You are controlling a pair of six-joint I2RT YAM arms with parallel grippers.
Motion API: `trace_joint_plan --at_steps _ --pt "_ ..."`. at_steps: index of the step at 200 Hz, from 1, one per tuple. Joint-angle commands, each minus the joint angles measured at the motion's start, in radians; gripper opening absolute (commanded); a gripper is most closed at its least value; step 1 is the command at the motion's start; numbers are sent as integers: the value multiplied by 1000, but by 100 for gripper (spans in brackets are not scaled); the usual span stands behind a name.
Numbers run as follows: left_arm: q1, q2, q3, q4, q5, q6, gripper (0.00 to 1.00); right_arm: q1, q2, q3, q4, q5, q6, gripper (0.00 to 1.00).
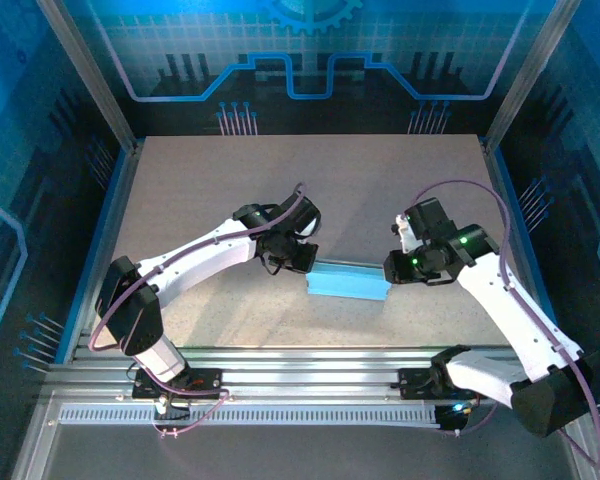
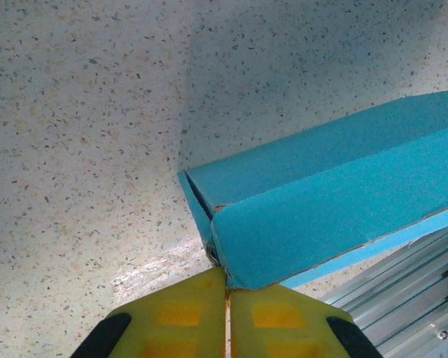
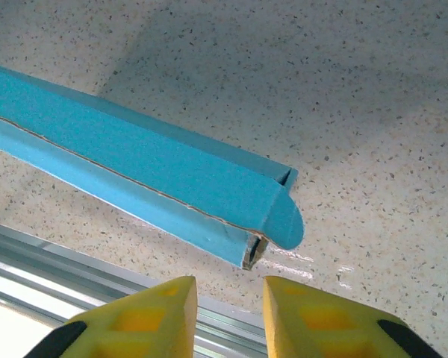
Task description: Fold the paper box
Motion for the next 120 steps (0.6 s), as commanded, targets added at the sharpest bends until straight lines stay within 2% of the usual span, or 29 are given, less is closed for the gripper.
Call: trace_joint_plan --at_steps 1,120 --pt "-9 2 -8 -50 -7 -26 9 -17 -13 11 -34 44 -4 35" --pt "-9 -24 -18 -52 -14 -34 10 -30 -6 -32 62 44 -6 32"
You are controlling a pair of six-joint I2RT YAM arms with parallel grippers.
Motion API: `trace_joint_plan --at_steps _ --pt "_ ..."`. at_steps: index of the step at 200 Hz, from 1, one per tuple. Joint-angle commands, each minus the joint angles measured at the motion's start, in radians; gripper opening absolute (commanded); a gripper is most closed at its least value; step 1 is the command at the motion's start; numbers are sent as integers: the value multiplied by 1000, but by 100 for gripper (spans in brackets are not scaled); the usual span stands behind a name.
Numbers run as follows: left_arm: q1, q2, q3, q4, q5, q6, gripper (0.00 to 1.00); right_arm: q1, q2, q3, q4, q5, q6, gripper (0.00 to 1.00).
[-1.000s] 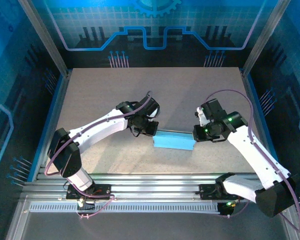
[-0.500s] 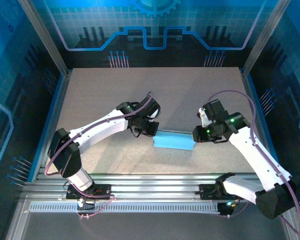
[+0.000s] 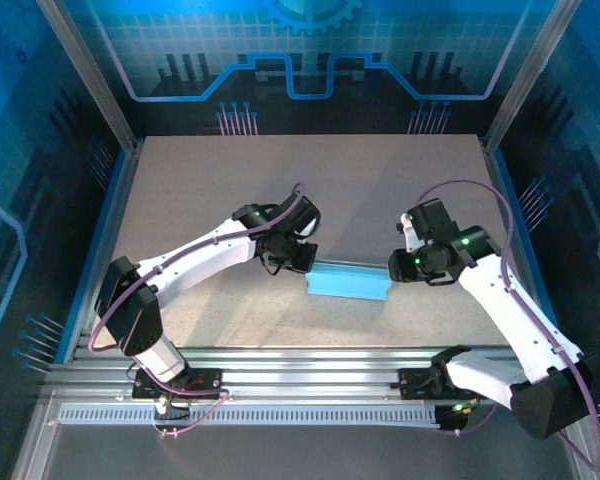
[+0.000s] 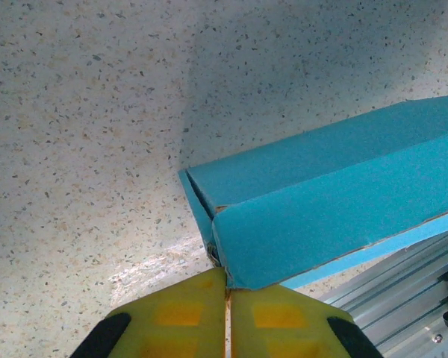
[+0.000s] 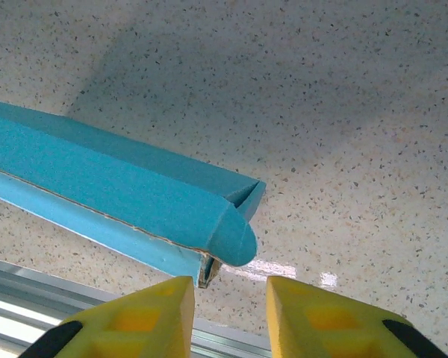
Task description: Fold the paper box
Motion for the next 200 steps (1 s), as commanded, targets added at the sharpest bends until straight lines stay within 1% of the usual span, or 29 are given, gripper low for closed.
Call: trace_joint_plan --at_steps 1,160,200 --pt "-9 -21 -18 -49 -10 -10 10 -11 0 -16 19 -8 -5 32" --pt "-11 -16 -1 -56 -11 -10 10 -13 41 -42 68 6 -10 22" --pt "-16 -4 23 -68 -14 -7 10 -13 38 -48 73 18 -13 15"
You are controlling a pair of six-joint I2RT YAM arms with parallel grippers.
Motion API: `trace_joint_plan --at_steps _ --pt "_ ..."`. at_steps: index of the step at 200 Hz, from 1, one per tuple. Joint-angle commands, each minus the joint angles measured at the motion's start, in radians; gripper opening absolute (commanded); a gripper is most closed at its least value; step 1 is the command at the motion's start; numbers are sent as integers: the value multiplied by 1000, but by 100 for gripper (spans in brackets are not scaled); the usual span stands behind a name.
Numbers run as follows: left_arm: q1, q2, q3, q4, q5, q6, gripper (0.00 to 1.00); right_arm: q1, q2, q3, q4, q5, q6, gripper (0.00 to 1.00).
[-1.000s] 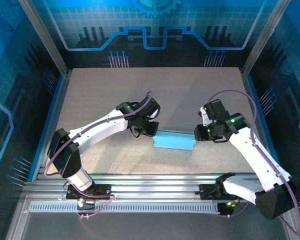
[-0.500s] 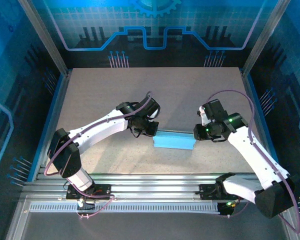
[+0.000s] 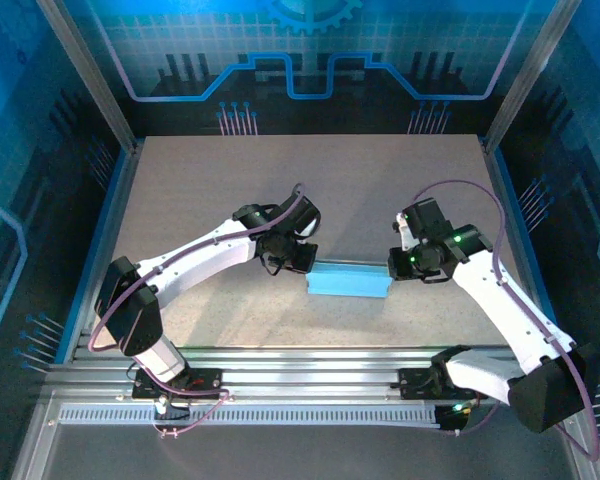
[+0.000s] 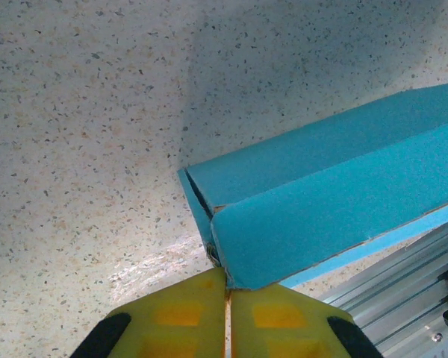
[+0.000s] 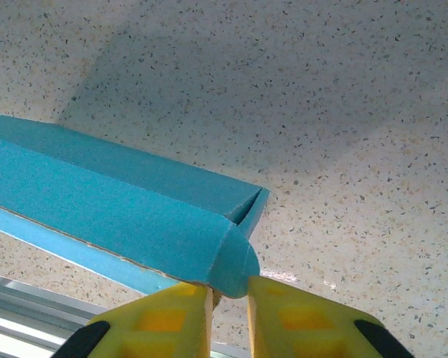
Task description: Fold the paper box
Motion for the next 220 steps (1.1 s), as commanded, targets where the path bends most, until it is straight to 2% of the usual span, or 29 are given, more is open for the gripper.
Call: trace_joint_plan --at_steps 1,59,179,220 --pt "-13 -4 23 -64 -14 -6 10 -13 -1 -15 11 10 -9 15" --pt "-36 -7 45 -68 -19 -22 10 -11 -36 -19 -3 -1 -4 9" --pt "-82 33 68 -121 -124 -28 10 -18 6 45 -63 -59 7 7" --pt "-91 49 74 -127 -144 -34 9 -32 11 67 -81 -116 2 7"
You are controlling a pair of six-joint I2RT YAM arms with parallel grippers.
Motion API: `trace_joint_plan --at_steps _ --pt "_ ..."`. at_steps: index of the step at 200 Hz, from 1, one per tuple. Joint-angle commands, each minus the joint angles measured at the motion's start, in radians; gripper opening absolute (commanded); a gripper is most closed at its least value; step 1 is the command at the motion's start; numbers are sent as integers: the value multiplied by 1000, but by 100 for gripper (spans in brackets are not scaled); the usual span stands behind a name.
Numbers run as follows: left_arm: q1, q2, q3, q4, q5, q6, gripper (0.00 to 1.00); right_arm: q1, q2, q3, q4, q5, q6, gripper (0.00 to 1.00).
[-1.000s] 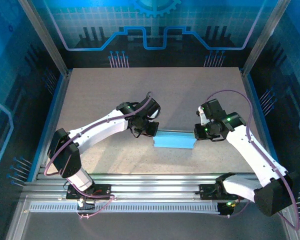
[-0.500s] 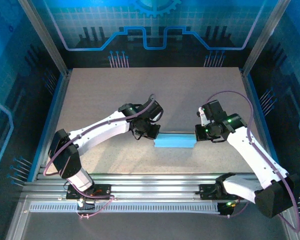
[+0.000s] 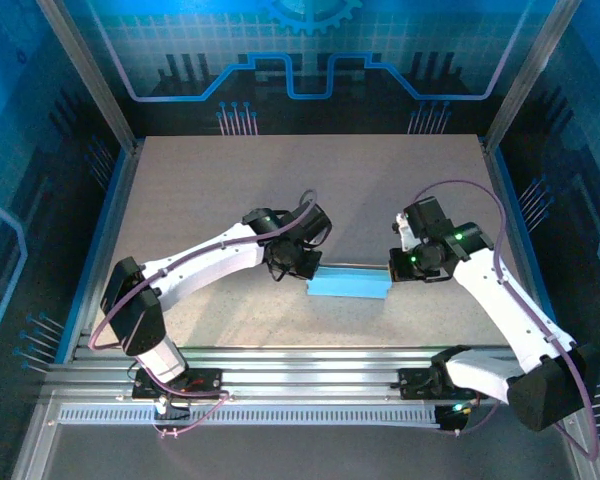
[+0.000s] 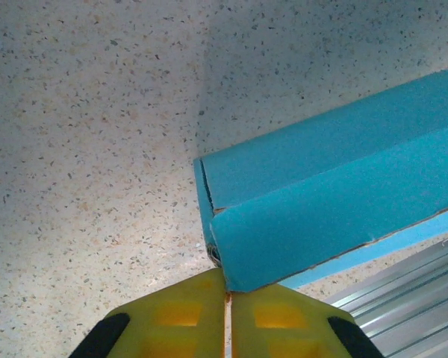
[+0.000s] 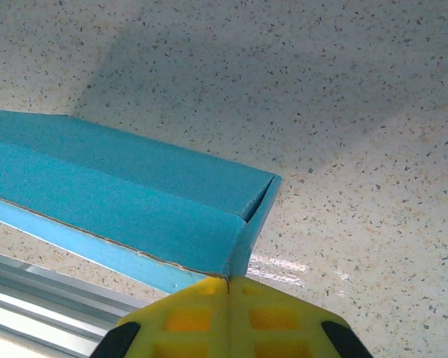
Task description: Fold the paper box
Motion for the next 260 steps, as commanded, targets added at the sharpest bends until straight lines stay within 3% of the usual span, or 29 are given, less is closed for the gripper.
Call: trace_joint_plan --at_steps 1,103,260 --pt "-16 27 26 -44 -25 -11 9 -22 4 42 -35 -60 1 7" --pt "-65 87 71 -78 -97 -31 6 -100 27 55 -68 -178 -27 6" --pt "-68 -5 85 -48 -77 -61 13 -84 -24 -18 -31 -73 -2 8"
